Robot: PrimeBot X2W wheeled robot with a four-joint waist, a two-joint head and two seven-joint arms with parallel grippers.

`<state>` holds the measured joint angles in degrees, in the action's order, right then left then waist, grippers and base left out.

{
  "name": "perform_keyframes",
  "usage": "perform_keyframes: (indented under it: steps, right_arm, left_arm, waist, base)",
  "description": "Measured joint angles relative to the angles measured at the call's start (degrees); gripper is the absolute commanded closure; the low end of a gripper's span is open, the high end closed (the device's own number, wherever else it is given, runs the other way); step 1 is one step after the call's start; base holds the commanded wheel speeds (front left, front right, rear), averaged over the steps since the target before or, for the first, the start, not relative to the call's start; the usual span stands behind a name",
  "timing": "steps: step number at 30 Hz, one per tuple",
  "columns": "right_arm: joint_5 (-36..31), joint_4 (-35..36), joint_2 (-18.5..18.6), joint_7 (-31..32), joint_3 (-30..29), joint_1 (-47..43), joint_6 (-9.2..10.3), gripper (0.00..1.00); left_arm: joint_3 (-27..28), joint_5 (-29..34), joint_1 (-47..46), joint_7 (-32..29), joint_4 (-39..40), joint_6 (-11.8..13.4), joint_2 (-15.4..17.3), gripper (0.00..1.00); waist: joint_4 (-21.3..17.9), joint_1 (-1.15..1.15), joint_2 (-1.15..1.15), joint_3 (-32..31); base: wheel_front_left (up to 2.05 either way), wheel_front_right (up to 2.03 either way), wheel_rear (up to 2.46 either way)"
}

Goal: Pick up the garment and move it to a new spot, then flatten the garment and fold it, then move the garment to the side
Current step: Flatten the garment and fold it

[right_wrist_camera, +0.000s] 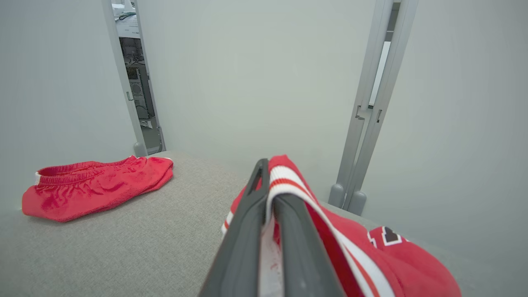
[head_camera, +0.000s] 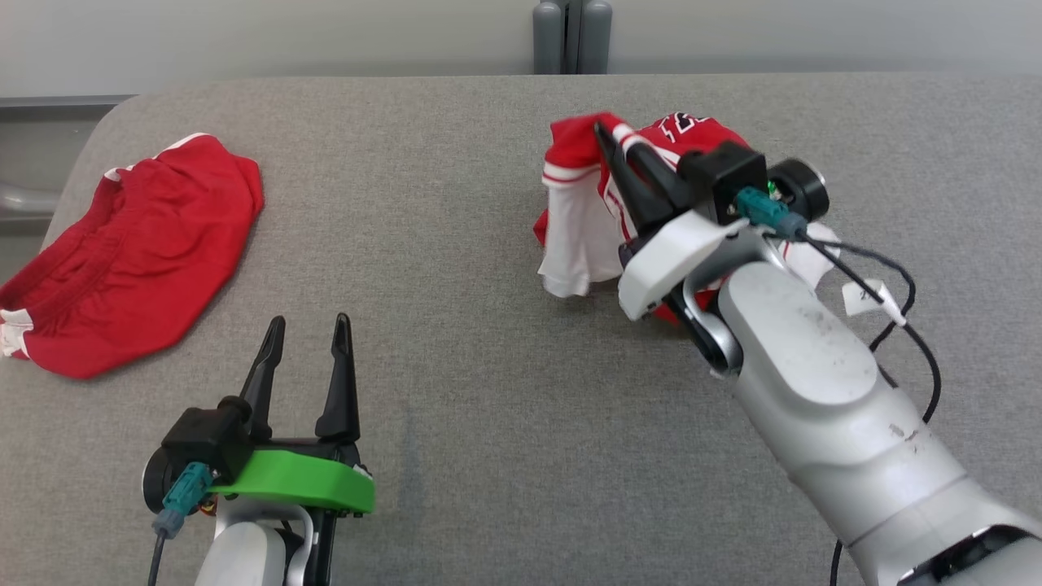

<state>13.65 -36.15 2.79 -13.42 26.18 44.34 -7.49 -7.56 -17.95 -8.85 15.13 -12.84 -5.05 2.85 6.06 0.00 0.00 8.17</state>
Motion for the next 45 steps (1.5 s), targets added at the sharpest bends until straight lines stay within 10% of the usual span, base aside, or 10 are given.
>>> perform_keyframes:
  steps: [13, 34, 35, 36, 45]
  right_arm:
    - [3.2, 7.1, -0.1, -0.9, 0.8, 20.3, -0.01, 1.00]
    - [-14.8, -10.7, 7.4, -1.6, -43.9, 5.5, 0.00, 1.00]
    - [-15.6, -11.0, 7.4, -1.6, -45.4, 5.4, 0.00, 0.69]
    - [-16.8, -11.6, 7.2, -1.6, -47.3, 5.4, 0.00, 0.00]
    - [-24.7, -14.4, 4.1, 3.8, -49.4, 2.7, 0.00, 0.00]
  left_arm:
    - [-0.8, 0.2, -0.1, 0.0, 0.6, -0.5, 0.0, 0.00]
    - [-1.2, 1.1, -3.6, 0.0, 1.6, -1.0, 0.0, 0.00]
    - [-1.1, 1.1, -3.8, 0.0, 1.6, -1.0, 0.0, 0.00]
    - [-1.1, 1.2, -4.0, 0.0, 1.6, -1.0, 0.0, 0.00]
    - [-1.2, 1.4, -4.4, 0.0, 1.2, -1.1, 0.0, 0.00]
  waist:
    - [-0.1, 0.00, 0.00, -0.3]
    - [-0.8, 0.00, 0.00, 6.2]
    - [-0.8, 0.00, 0.00, 6.6]
    - [-0.8, 0.00, 0.00, 7.1]
    - [-1.4, 0.00, 0.00, 7.5]
  base:
    - [0.00, 0.00, 0.00]
    - [0.00, 0.00, 0.00]
    - [0.00, 0.00, 0.00]
    - [0.00, 0.00, 0.00]
    - [0.00, 0.00, 0.00]
